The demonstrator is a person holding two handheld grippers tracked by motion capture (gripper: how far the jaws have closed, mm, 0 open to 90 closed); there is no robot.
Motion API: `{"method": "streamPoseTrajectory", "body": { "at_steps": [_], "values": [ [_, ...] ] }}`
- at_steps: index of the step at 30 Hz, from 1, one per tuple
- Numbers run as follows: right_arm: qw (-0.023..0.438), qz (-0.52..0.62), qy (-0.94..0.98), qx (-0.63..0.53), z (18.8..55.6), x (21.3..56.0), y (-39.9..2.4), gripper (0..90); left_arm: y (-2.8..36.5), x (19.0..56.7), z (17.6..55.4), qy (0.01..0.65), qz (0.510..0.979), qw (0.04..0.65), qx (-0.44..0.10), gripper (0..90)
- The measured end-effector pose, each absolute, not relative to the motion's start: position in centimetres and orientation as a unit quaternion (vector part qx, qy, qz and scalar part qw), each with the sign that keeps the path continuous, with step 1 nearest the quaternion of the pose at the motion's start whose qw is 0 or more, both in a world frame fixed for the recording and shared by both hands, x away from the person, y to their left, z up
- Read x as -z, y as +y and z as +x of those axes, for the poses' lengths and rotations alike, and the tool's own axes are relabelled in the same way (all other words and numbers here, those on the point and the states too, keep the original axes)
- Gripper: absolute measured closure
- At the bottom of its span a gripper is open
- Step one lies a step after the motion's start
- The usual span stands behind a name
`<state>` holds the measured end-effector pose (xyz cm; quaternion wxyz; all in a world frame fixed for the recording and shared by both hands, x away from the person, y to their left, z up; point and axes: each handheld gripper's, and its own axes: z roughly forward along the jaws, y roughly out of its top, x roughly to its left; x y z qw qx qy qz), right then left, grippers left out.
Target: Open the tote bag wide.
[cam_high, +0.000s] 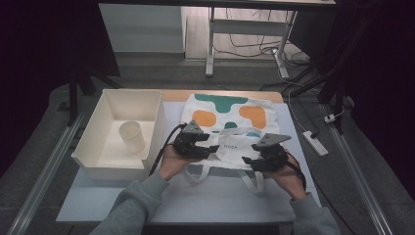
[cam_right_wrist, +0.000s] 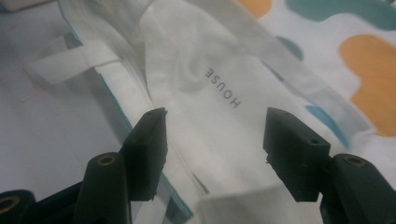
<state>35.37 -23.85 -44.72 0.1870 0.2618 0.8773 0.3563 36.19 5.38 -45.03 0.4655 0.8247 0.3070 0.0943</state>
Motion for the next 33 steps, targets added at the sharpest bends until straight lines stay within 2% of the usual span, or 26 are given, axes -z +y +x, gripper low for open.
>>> {"method": "streamPoseTrajectory", "body": {
  "at_steps": [7, 12, 16, 20, 27, 33],
  "values": [
    [0.222, 0.303, 0.844, -0.382, 32.8, 43.6, -27.7, 43.3, 5.5, 45.0, 36.2, 0.309, 0.824, 0.467, -0.093, 40.5],
    [0.208, 0.344, 0.834, -0.378, 32.3, 45.3, -29.4, 43.6, 5.4, 44.9, 36.0, 0.306, 0.824, 0.467, -0.095, 40.5],
    [0.199, 0.343, 0.842, -0.365, 32.6, 46.7, -28.8, 43.9, 5.6, 45.0, 36.1, 0.307, 0.824, 0.467, -0.094, 40.5],
    [0.208, 0.327, 0.848, -0.36, 32.7, 47.5, -27.8, 54.6, 5.7, 44.9, 36.0, 0.306, 0.824, 0.467, -0.096, 40.4],
    [0.203, 0.322, 0.846, -0.373, 32.9, 48.2, -27.6, 85.9, 5.9, 44.9, 36.0, 0.309, 0.822, 0.468, -0.096, 40.4],
    [0.224, 0.303, 0.847, -0.374, 32.9, 47.9, -27.1, 88.9, 5.7, 45.0, 36.0, 0.308, 0.824, 0.466, -0.093, 40.2]
  ]
}}
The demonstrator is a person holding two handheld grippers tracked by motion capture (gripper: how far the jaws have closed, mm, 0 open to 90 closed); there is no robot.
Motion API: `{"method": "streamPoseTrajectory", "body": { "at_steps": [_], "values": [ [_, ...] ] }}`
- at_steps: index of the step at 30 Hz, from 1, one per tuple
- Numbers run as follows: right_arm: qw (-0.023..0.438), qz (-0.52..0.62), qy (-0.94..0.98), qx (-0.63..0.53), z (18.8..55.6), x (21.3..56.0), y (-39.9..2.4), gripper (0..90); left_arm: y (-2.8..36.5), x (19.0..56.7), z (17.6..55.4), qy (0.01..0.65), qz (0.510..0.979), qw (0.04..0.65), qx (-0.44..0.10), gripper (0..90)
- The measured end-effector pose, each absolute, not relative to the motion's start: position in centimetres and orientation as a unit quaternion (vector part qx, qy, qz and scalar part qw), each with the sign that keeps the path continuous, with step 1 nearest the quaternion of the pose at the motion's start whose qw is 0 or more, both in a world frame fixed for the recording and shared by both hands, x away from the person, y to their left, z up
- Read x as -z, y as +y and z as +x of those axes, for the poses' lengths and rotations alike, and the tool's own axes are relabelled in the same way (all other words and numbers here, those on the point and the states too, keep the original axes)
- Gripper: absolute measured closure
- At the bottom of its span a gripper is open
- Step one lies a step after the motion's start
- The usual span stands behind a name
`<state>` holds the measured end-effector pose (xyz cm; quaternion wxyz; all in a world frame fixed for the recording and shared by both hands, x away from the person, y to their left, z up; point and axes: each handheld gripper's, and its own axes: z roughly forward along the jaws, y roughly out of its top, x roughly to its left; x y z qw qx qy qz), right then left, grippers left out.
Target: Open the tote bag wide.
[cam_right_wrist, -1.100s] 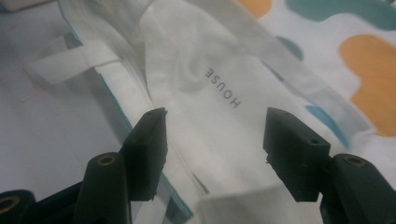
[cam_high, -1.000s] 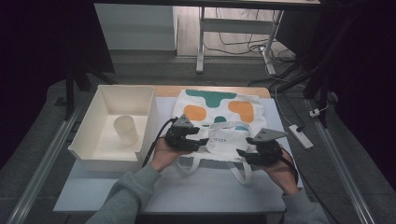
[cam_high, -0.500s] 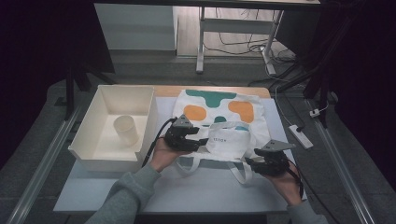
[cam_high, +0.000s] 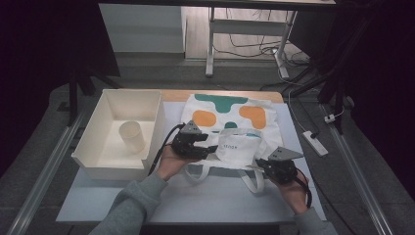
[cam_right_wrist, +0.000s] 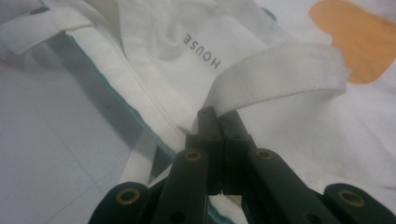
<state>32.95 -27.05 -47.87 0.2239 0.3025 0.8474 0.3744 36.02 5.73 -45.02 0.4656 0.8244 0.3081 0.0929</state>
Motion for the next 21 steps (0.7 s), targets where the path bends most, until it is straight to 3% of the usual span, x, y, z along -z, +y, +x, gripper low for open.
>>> {"method": "streamPoseTrajectory", "body": {
  "at_steps": [11, 21],
  "values": [
    [0.276, 0.282, 0.832, -0.39, 35.0, 44.5, -26.1, 88.9, 5.7, 45.2, 36.1, 0.308, 0.825, 0.465, -0.086, 40.1],
    [0.265, 0.323, 0.827, -0.378, 40.5, 45.9, -26.6, 88.9, 5.6, 45.4, 36.1, 0.307, 0.827, 0.463, -0.086, 40.0]
  ]
}}
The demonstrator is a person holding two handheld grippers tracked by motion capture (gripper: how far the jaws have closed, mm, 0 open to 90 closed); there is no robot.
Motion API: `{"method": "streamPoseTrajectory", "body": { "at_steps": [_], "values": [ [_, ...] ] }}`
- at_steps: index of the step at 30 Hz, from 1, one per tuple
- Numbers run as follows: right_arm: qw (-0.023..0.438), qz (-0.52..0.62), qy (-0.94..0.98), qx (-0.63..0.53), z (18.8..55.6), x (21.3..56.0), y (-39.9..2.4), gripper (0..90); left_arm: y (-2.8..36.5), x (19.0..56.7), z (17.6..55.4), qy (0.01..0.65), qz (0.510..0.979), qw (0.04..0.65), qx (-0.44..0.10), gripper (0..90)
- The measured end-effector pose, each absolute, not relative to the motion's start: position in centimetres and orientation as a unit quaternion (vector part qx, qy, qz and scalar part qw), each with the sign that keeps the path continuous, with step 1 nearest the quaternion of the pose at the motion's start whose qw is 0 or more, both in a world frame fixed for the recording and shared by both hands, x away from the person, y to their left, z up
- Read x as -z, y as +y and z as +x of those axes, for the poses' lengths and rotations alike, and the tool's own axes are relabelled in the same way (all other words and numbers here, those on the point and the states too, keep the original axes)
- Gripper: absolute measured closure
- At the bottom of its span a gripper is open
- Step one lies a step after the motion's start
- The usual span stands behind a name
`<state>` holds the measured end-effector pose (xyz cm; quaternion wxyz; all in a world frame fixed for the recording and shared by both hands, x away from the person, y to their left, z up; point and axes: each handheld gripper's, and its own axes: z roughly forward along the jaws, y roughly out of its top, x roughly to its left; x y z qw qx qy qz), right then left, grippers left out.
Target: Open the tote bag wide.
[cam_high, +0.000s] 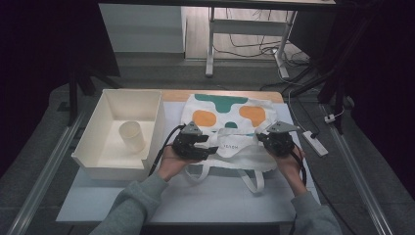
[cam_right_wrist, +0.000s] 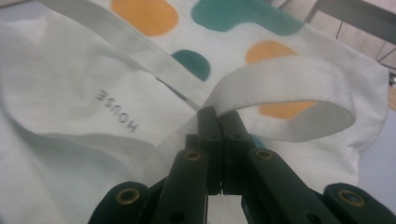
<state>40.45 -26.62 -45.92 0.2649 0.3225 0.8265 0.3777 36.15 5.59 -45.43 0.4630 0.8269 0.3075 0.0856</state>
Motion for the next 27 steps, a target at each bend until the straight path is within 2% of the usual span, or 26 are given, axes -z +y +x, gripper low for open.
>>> {"method": "streamPoseTrajectory", "body": {
  "at_steps": [9, 14, 22, 25, 27],
  "values": [
    [0.248, 0.36, 0.834, -0.335, 44.6, 47.5, -26.7, 88.8, 5.6, 45.7, 36.2, 0.311, 0.827, 0.46, -0.085, 40.0],
    [0.228, 0.376, 0.842, -0.314, 45.7, 49.0, -26.8, 88.7, 5.5, 45.7, 36.1, 0.309, 0.829, 0.458, -0.086, 40.0],
    [0.219, 0.381, 0.841, -0.315, 45.7, 49.1, -27.0, 88.2, 5.7, 45.7, 36.0, 0.31, 0.828, 0.459, -0.09, 40.0],
    [0.22, 0.385, 0.841, -0.31, 45.7, 49.2, -27.0, 84.0, 5.7, 45.6, 36.0, 0.31, 0.827, 0.459, -0.091, 39.9],
    [0.227, 0.386, 0.839, -0.309, 45.6, 49.1, -27.1, 75.5, 5.8, 45.6, 36.0, 0.31, 0.828, 0.459, -0.091, 40.0]
  ]
}}
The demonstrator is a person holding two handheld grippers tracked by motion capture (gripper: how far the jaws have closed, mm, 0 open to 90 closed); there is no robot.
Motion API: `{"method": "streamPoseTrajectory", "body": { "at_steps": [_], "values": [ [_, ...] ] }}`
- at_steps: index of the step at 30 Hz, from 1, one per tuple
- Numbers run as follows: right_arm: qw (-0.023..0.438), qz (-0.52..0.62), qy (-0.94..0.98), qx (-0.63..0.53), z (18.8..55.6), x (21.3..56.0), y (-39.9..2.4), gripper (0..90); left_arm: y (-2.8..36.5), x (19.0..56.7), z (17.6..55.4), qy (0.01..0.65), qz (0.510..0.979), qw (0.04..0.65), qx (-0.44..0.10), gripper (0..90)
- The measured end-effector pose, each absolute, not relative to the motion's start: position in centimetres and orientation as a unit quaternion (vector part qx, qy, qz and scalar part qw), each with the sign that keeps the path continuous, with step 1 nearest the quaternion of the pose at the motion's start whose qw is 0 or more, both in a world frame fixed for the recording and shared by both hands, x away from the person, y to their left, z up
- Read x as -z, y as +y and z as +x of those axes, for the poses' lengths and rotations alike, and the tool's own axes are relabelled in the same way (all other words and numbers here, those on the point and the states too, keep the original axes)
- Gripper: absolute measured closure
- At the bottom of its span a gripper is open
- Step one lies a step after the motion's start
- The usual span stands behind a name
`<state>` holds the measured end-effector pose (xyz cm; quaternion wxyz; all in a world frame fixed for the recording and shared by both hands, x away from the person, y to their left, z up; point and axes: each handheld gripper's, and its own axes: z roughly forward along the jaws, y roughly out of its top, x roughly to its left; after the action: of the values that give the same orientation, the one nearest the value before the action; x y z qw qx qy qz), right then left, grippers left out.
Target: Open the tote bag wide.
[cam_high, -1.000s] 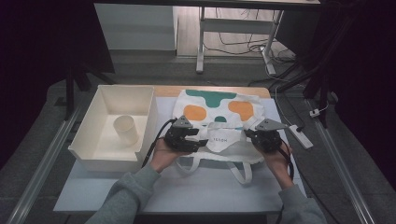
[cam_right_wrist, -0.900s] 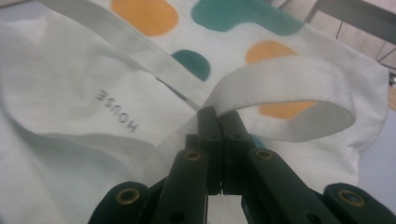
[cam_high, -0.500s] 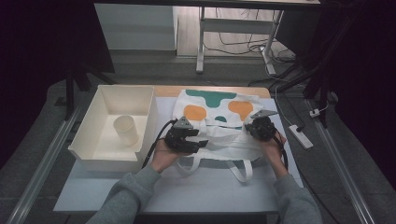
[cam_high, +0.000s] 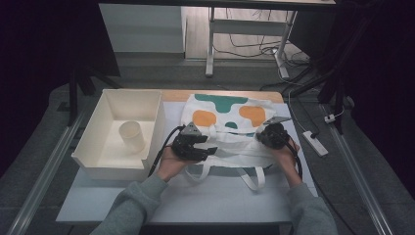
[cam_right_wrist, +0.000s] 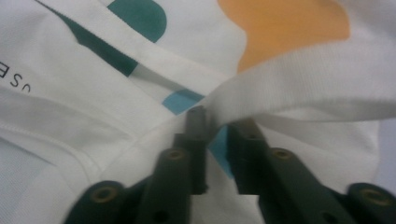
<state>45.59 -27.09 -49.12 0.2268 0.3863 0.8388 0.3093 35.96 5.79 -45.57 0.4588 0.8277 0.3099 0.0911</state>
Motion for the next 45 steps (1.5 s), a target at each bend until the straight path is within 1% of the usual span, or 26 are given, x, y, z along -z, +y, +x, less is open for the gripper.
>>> {"method": "streamPoseTrajectory", "body": {
  "at_steps": [2, 4, 10, 14, 17, 19, 21, 23, 29, 45],
  "values": [
    [0.233, 0.391, 0.833, -0.316, 45.4, 48.8, -27.3, 64.4, 5.8, 45.5, 36.0, 0.309, 0.828, 0.459, -0.092, 40.0],
    [0.24, 0.401, 0.818, -0.336, 44.8, 47.9, -27.6, 56.4, 5.9, 45.5, 36.0, 0.309, 0.828, 0.459, -0.093, 40.0],
    [0.27, 0.379, 0.796, -0.387, 42.0, 43.9, -28.0, 48.8, 6.1, 45.6, 36.1, 0.311, 0.826, 0.461, -0.092, 40.0],
    [0.281, 0.363, 0.789, -0.408, 39.8, 41.3, -27.7, 44.6, 6.0, 45.5, 36.0, 0.309, 0.826, 0.463, -0.093, 40.2],
    [0.287, 0.356, 0.781, -0.426, 38.4, 39.9, -27.2, 42.7, 6.0, 45.4, 35.9, 0.307, 0.826, 0.464, -0.094, 40.3],
    [0.277, 0.347, 0.781, -0.439, 38.0, 39.5, -26.8, 42.6, 6.0, 45.4, 35.9, 0.307, 0.825, 0.465, -0.094, 40.3],
    [0.242, 0.329, 0.794, -0.45, 37.7, 39.6, -25.8, 42.3, 6.0, 45.4, 36.0, 0.309, 0.825, 0.464, -0.093, 40.3],
    [0.224, 0.314, 0.81, -0.441, 37.8, 40.2, -24.8, 41.4, 6.1, 45.4, 36.0, 0.309, 0.825, 0.464, -0.093, 40.2],
    [0.197, 0.278, 0.848, -0.406, 38.5, 42.6, -22.4, 39.2, 6.2, 45.3, 35.9, 0.308, 0.825, 0.464, -0.095, 40.2],
    [0.172, 0.255, 0.881, -0.36, 39.6, 45.9, -20.9, 35.6, 6.4, 45.1, 35.7, 0.308, 0.823, 0.468, -0.097, 40.3]
  ]
}}
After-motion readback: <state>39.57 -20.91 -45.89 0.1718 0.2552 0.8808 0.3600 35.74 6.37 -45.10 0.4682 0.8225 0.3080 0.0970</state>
